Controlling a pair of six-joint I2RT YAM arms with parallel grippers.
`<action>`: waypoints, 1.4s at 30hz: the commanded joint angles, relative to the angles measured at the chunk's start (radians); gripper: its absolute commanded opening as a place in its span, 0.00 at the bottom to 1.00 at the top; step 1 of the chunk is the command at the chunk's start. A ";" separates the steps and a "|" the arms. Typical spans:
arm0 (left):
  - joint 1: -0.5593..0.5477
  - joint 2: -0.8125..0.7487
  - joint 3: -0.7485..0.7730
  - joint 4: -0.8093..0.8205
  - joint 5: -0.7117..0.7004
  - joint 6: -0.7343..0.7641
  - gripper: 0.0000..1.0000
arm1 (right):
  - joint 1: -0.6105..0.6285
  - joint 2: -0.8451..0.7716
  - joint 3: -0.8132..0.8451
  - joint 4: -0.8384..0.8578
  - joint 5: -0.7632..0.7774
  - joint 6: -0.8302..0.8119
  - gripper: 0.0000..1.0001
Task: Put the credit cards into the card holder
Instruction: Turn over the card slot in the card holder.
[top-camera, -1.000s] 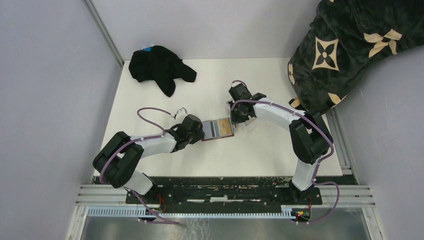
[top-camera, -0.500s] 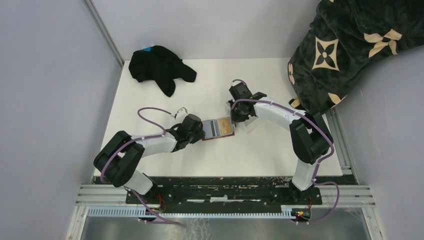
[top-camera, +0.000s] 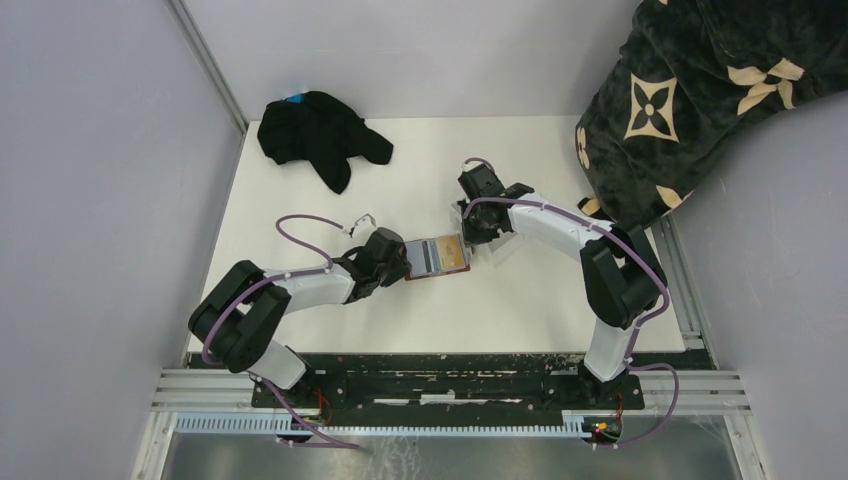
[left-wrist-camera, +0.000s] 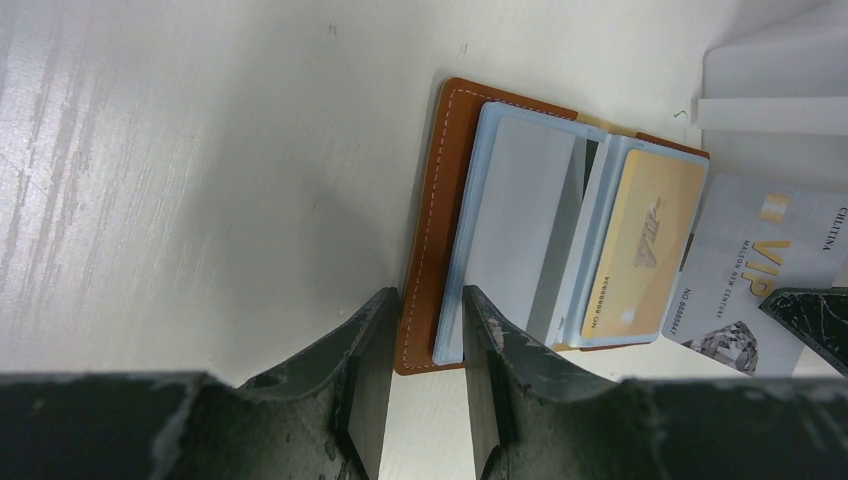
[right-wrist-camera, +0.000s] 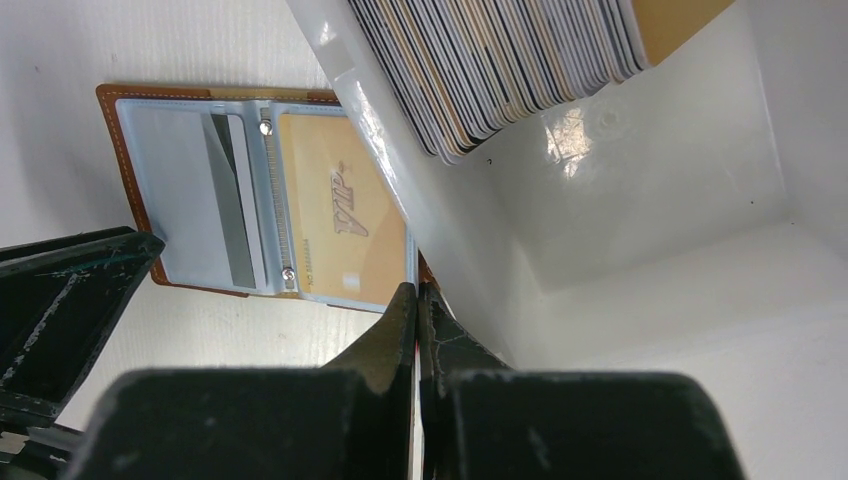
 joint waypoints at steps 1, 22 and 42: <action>-0.014 0.110 -0.086 -0.307 0.025 0.001 0.40 | 0.000 -0.047 0.049 -0.007 0.028 -0.017 0.01; -0.016 0.114 -0.081 -0.308 0.025 0.001 0.40 | -0.001 -0.011 0.025 0.017 -0.014 -0.010 0.01; -0.016 0.125 -0.078 -0.309 0.027 0.007 0.40 | 0.000 -0.005 -0.009 0.038 0.026 -0.019 0.01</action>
